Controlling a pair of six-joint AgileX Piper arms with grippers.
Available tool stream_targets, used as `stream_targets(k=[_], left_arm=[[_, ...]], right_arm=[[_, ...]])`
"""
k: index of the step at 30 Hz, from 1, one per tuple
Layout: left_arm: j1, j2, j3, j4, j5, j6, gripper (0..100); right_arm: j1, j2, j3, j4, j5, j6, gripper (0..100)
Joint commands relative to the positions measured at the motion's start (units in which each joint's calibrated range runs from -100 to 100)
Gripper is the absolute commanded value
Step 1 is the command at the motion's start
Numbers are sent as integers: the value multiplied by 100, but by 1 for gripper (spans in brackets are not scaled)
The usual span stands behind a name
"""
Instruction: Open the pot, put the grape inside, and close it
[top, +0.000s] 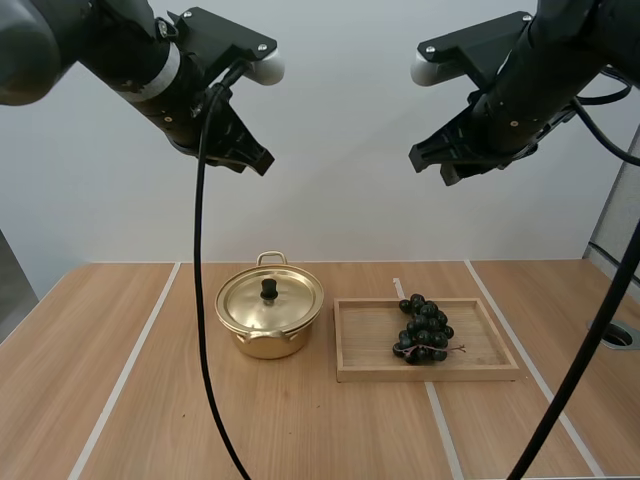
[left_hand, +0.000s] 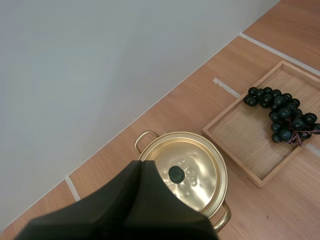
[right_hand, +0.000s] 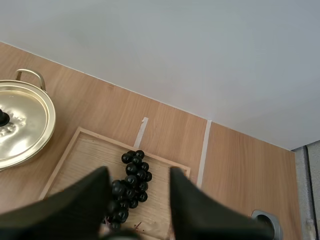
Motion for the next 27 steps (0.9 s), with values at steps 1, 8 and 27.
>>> stream_targets(k=[1,8,27], left_arm=[[2,1,-23,-5,-119,-22,0],[2,1,-23,-5,-151,34,16],[2,1119,-23,468,0,25,100]], right_arm=[[7,-33,-72,-94,55,-77,100],[7,-33,-72,-206,55,-56,100],[7,-33,63,-72,55,108,100]])
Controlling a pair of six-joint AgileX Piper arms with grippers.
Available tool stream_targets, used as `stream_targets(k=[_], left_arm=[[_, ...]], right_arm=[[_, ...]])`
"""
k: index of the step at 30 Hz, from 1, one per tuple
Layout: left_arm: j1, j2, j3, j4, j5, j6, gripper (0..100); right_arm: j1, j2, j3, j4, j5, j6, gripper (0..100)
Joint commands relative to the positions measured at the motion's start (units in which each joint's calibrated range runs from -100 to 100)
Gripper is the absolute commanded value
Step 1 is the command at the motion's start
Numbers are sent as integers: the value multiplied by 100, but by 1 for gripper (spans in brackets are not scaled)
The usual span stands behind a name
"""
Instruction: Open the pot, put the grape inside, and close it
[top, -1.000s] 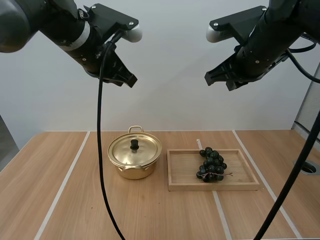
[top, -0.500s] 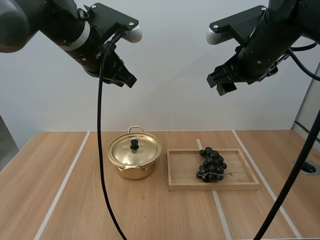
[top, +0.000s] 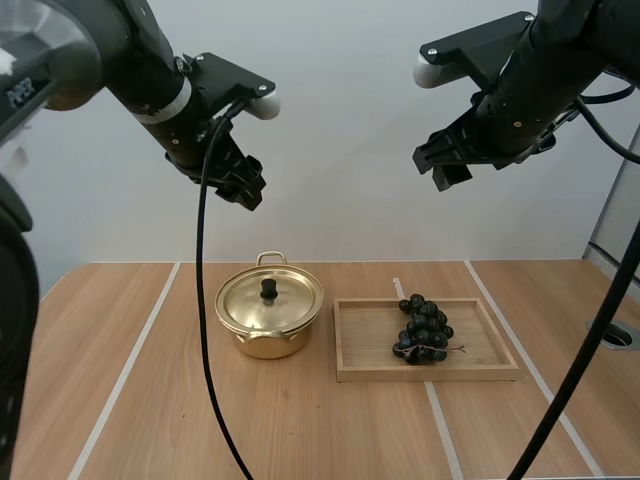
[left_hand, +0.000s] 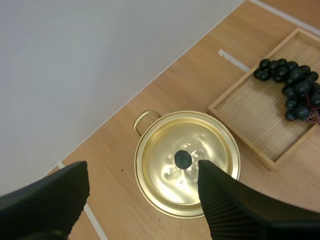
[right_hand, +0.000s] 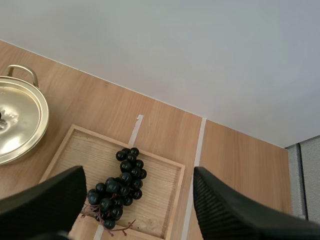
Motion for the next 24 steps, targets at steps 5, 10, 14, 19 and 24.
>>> stream_targets(k=[5,10,14,19,24], left_arm=[[-152,433,-23,61,35,-85,100],[-489,664,-23,205,35,-351,100],[-717,921,-23,646,35,-596,100],[-760,1313,-23,956,35,-720,100],[-760,1649,-23,956,2,-720,100]], right_arm=[[7,-33,708,64,35,43,100],[7,-33,1140,153,-10,43,100],[7,-21,1197,181,-72,43,100],[7,-23,1197,191,-109,43,100],[7,7,1197,317,-199,43,100]])
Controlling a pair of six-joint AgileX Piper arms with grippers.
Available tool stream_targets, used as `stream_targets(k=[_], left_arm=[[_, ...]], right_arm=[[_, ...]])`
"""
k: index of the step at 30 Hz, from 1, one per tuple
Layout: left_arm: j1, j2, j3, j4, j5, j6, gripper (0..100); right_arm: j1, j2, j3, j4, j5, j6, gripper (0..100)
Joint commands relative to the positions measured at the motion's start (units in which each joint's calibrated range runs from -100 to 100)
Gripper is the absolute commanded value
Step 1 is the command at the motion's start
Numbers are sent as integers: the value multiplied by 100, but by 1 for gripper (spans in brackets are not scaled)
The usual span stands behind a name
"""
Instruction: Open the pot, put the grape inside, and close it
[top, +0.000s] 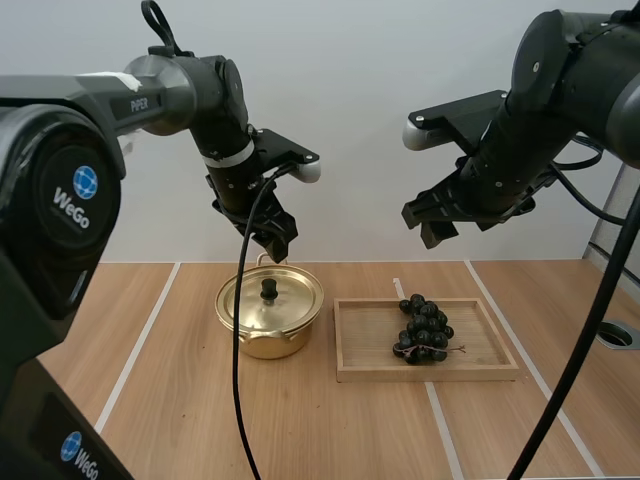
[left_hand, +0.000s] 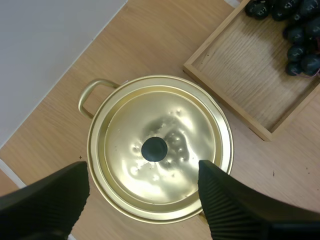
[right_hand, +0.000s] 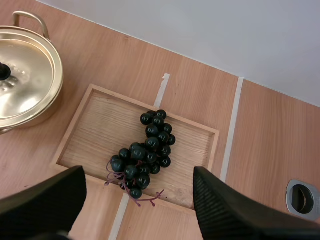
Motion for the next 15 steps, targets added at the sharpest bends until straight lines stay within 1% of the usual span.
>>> stream_targets(k=[1,8,15], left_arm=[[-11,181,-23,-6,-124,-70,100],[-11,611,-23,-42,-414,-70,100],[-11,976,-23,-310,-778,26,100]], right_arm=[[7,22,17,58,-174,13,100],[7,80,17,58,-285,13,100],[7,80,17,58,-318,-5,100]])
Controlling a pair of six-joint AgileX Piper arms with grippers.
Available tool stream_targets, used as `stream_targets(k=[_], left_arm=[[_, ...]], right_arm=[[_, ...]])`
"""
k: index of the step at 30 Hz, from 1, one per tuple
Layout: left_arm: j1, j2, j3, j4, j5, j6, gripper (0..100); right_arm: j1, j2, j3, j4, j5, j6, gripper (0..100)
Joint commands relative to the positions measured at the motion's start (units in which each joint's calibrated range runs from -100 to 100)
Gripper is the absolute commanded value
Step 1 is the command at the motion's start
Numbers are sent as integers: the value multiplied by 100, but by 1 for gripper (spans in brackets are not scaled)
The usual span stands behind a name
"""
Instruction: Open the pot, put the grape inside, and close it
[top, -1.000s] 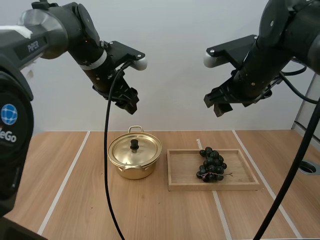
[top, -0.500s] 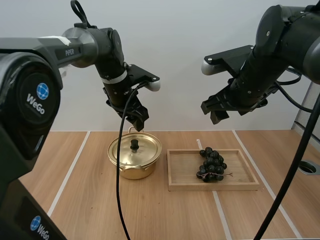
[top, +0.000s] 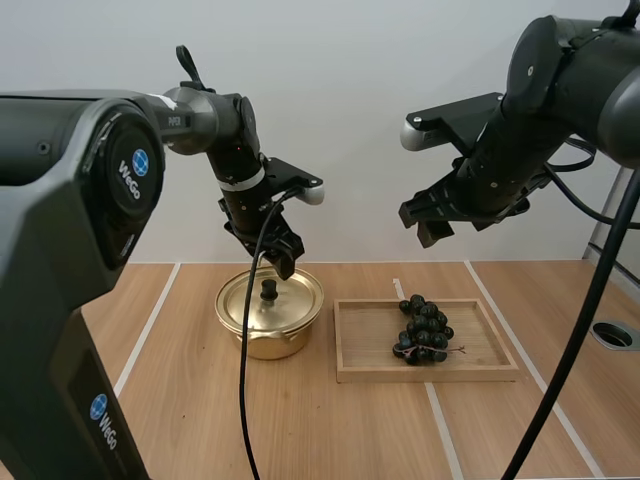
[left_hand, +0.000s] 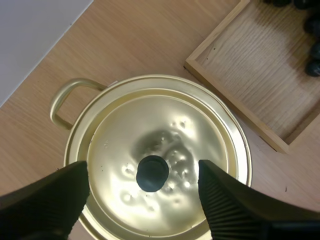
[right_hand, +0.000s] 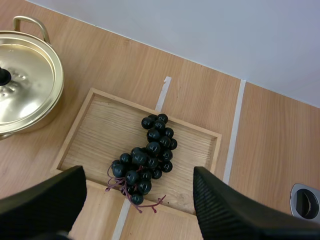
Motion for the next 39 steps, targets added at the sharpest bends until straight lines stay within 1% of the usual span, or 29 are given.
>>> stream_targets(k=[1,10,14,27,39], left_arm=[[-13,134,-23,-167,-170,15,100],[-13,450,-23,-167,-335,11,100],[-13,539,-23,-13,-130,-119,100],[-13,539,-23,76,1,-280,100],[-13,835,-23,79,-71,-301,100]], right_arm=[[7,-38,17,11,-109,-14,100],[7,-38,17,-1,-109,-14,100],[7,-38,17,-42,-109,-14,100],[7,-38,17,-62,-109,-14,100],[7,-38,17,-62,-109,-14,100]])
